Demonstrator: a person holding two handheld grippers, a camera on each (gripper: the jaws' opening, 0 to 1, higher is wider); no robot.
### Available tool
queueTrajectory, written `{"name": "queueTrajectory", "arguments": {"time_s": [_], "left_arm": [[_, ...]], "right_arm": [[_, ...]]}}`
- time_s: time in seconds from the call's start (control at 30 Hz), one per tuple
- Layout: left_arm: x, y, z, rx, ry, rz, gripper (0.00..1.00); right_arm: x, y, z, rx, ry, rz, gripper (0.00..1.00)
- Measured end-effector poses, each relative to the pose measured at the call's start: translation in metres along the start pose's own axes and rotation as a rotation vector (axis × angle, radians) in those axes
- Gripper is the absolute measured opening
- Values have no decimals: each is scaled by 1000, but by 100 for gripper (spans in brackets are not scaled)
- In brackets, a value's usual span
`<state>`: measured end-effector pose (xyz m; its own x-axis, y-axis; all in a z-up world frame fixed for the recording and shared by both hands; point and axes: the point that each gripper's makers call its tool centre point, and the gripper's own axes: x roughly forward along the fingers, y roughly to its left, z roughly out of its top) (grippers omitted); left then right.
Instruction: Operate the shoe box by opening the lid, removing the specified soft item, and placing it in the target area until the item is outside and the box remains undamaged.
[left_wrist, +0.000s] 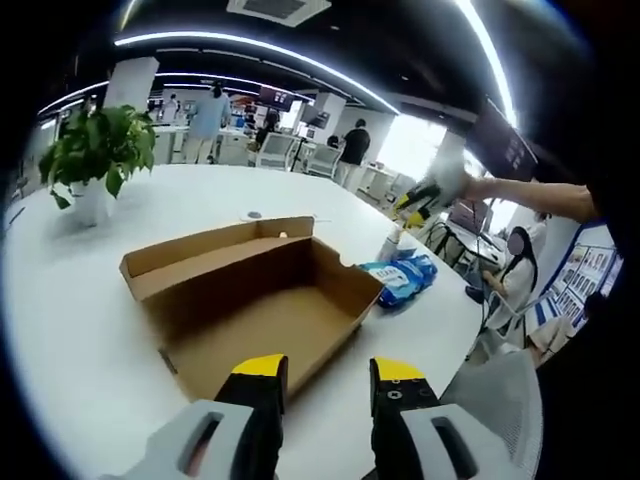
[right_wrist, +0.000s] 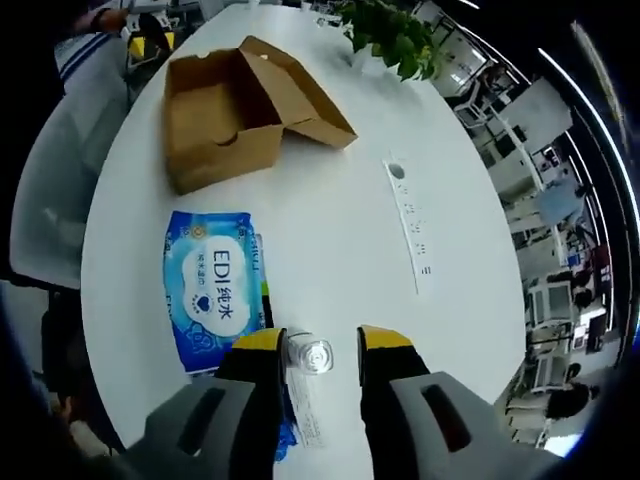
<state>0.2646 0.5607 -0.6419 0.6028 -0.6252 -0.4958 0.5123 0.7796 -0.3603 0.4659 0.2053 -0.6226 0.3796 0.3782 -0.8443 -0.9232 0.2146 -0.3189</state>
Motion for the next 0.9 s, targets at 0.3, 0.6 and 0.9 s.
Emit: {"name": "queueTrajectory", "arguments": {"time_s": [0.3, 0.6, 0.9], "left_arm": [[-8, 4, 1, -35, -32, 8, 33], [-16, 18, 6, -74, -71, 45, 33], [-19, 42, 8, -117, -93, 118, 33]], "right_arm": [[-8, 26, 32, 196, -179, -5, 28], [-5, 64, 57, 415, -346, 13, 28], [-3, 110, 79, 538, -453, 24, 30]]}}
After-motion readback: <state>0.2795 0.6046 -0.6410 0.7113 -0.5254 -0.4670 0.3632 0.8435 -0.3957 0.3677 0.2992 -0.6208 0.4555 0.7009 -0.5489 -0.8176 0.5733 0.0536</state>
